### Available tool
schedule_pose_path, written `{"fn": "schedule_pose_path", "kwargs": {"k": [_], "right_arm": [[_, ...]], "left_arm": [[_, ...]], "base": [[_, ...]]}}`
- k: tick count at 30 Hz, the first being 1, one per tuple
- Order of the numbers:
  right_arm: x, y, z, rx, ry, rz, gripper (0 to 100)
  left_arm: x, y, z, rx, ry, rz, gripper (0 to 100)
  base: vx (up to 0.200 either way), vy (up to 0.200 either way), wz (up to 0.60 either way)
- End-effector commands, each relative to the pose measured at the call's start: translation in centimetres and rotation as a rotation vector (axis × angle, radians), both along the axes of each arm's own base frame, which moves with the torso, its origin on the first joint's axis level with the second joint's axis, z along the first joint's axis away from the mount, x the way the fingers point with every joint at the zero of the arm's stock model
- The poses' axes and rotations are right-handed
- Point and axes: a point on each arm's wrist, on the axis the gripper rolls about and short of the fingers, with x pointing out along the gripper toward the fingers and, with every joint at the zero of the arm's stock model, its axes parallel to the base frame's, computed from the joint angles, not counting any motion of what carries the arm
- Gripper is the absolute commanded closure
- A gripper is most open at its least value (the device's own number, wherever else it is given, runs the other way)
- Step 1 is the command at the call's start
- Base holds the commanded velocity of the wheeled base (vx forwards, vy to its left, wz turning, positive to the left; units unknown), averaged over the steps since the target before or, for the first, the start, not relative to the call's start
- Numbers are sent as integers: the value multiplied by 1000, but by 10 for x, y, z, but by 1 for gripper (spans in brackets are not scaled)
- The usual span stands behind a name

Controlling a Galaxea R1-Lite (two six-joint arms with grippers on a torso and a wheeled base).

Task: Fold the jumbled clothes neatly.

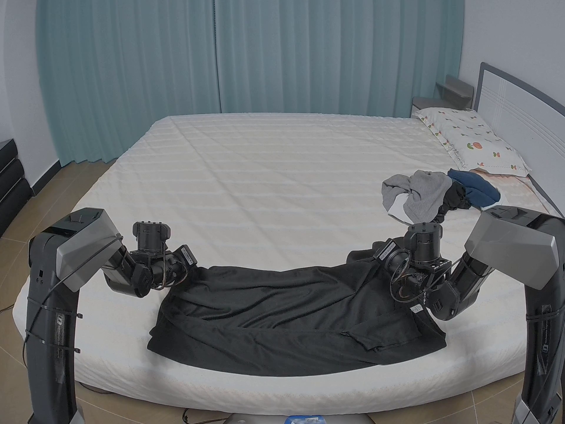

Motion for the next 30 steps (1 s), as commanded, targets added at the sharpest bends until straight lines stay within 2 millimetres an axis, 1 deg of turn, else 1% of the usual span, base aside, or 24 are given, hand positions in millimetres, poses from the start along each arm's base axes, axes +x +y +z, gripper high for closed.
{"fn": "schedule_pose_path", "kwargs": {"k": [1,7,9,10,11,15,19,22,27,30], "right_arm": [[0,0,-1,4,3,1,100],[3,-2,2,9,-10,-5,100],[3,-2,2,9,-10,-5,100],[5,-3,3,11,-16,-8,100],[5,-3,3,11,-18,-8,100],[14,0,7,22,-50,-11,100],[23,3,10,22,-87,-14,100],[27,4,17,37,-135,-17,100],[34,-6,24,29,-200,-36,100],[35,-8,21,29,-206,-37,100]], "left_arm": [[-2,4,13,-3,-25,11,100],[0,17,29,-69,-93,92,100],[0,18,29,-69,-94,95,100],[-2,24,35,-81,-125,112,100],[-3,27,37,-82,-133,120,100],[-10,36,47,-85,-167,138,100],[-12,38,54,-89,-205,142,100],[-11,38,57,-90,-241,141,100],[-9,38,61,-122,-287,154,100],[-9,38,62,-127,-297,155,100]], "base": [[0,0,0],[0,0,0],[0,0,0],[0,0,0],[0,0,0],[0,0,0],[0,0,0],[0,0,0],[0,0,0],[0,0,0]]}}
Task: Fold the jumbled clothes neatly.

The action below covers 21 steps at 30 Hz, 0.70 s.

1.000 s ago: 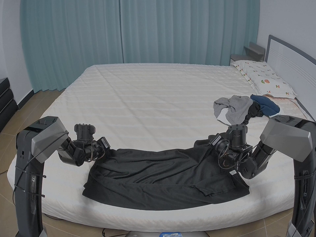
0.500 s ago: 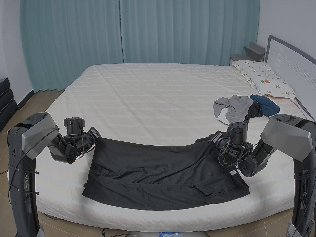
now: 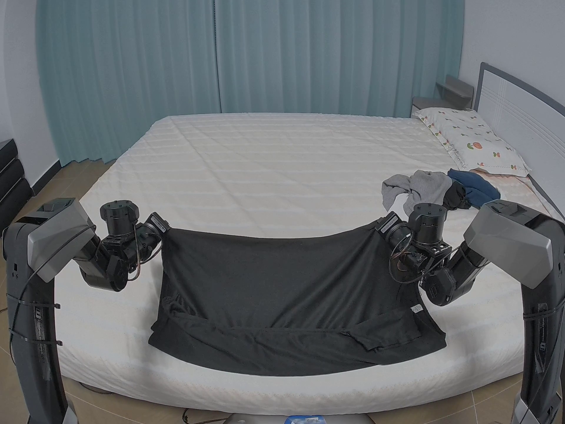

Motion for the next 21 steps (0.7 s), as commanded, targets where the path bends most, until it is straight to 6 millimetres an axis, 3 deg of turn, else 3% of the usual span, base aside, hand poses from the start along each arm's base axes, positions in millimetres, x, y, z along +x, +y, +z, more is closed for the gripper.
{"fn": "schedule_pose_path", "kwargs": {"k": [1,6,14,16,18,21], "right_arm": [[3,-3,-6,-5,4,-6,100],[4,-3,-11,-19,-8,3,100],[-17,-9,-17,-68,62,49,100],[-36,-13,-16,-108,103,80,100],[-41,-13,-16,-123,114,89,100],[-64,-17,-23,-196,180,120,100]], "left_arm": [[-1,0,2,-2,-7,3,100],[-1,5,4,-3,-11,11,100],[-20,4,5,17,32,-1,100],[-39,4,15,98,44,-32,100],[-44,4,15,131,53,-44,100],[-68,7,8,283,116,-99,100]], "base": [[0,0,0],[0,0,0],[0,0,0],[0,0,0],[0,0,0],[0,0,0]]}}
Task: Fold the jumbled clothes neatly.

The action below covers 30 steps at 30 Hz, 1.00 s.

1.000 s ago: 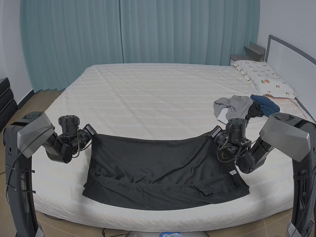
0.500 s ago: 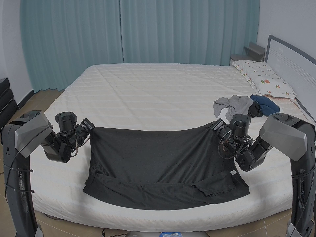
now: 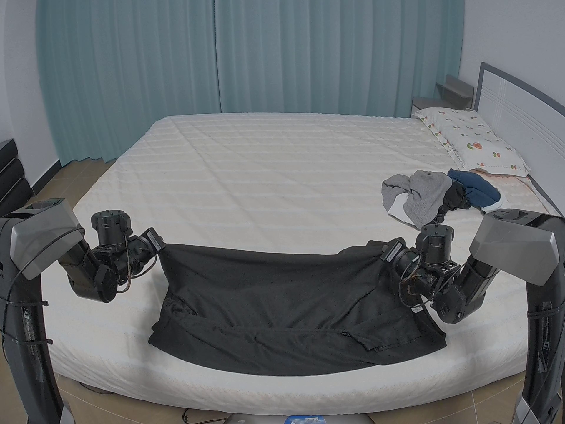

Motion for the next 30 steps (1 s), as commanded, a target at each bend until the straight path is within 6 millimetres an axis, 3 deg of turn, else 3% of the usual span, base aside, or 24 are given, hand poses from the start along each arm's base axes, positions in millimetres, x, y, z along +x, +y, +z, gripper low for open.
{"fn": "schedule_pose_path", "kwargs": {"k": [1,11,17,23,24,25,30], "right_arm": [[-36,-6,0,-95,78,53,100],[-76,-11,-36,-240,250,127,100],[-84,-9,-53,-264,303,144,100],[-83,-13,-54,-253,283,130,100],[-83,-13,-54,-252,283,130,0],[-83,-12,-51,-242,274,126,0],[-86,-17,-27,-209,212,101,0]], "left_arm": [[-38,3,6,166,57,-67,100],[-90,-2,-30,452,237,-267,100],[-98,-4,-45,503,299,-314,100],[-102,-5,-49,507,356,-341,100],[-102,-5,-49,508,354,-340,100],[-102,-6,-49,509,354,-342,0],[-102,-7,-43,505,335,-335,0]], "base": [[0,0,0],[0,0,0],[0,0,0],[0,0,0],[0,0,0],[0,0,0],[0,0,0]]}}
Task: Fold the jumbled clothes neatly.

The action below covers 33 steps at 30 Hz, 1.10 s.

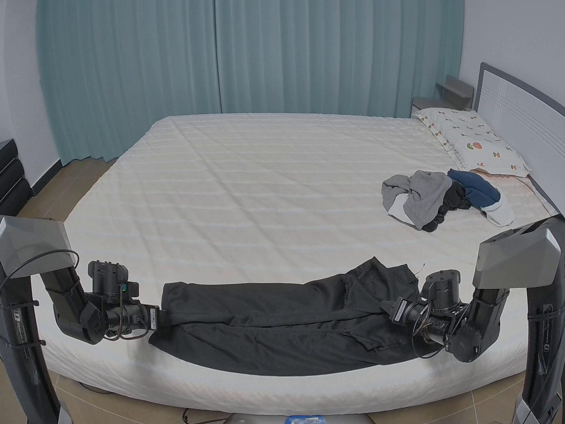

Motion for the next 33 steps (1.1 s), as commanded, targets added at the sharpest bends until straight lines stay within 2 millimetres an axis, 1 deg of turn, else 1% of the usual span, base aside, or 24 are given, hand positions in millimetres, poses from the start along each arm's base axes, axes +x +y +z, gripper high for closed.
{"fn": "schedule_pose_path", "kwargs": {"k": [1,3,4,5,7,8,10,12,16,17,19,20,22,24,25,26,28,33], "right_arm": [[-6,-5,23,31,-51,-18,0],[-7,-8,34,50,-75,-29,0],[-7,-9,35,51,-76,-33,0],[-4,-18,43,69,-101,-64,0],[-1,-27,46,86,-108,-86,0],[2,-32,46,102,-108,-96,0],[3,-36,45,120,-100,-97,0],[13,-42,40,214,-75,-85,0],[27,-49,30,251,-63,-99,0],[31,-49,25,251,-59,-103,0],[31,-49,24,250,-55,-102,0],[35,-48,16,249,-43,-102,0],[37,-48,12,249,-40,-103,0],[39,-49,9,248,-37,-105,0],[39,-49,9,248,-37,-105,0],[42,-48,6,248,-36,-105,0],[46,-49,3,248,-41,-109,0],[48,-60,3,249,-48,-143,0]], "left_arm": [[1,0,7,-8,-25,6,0],[2,2,12,-10,-44,13,0],[2,2,13,-11,-46,14,0],[3,7,21,-21,-73,38,0],[5,11,28,-44,-95,57,0],[6,12,31,-59,-108,69,0],[8,13,34,-74,-116,82,0],[18,14,38,-155,-139,128,0],[31,15,44,-252,-160,189,0],[35,16,43,-284,-152,204,0],[36,16,43,-292,-147,206,0],[42,16,35,-354,-87,215,0],[46,15,27,-385,-44,217,0],[50,15,20,-394,-28,222,0],[50,15,20,-394,-28,222,0],[53,15,13,-401,-13,232,0],[54,14,8,-406,-2,239,0],[60,14,7,-438,-8,264,0]], "base": [[0,0,0],[0,0,0],[0,0,0],[0,0,0],[0,0,0],[0,0,0],[0,0,0],[0,0,0],[0,0,0],[0,0,0],[0,0,0],[0,0,0],[0,0,0],[0,0,0],[0,0,0],[0,0,0],[0,0,0],[0,0,0]]}}
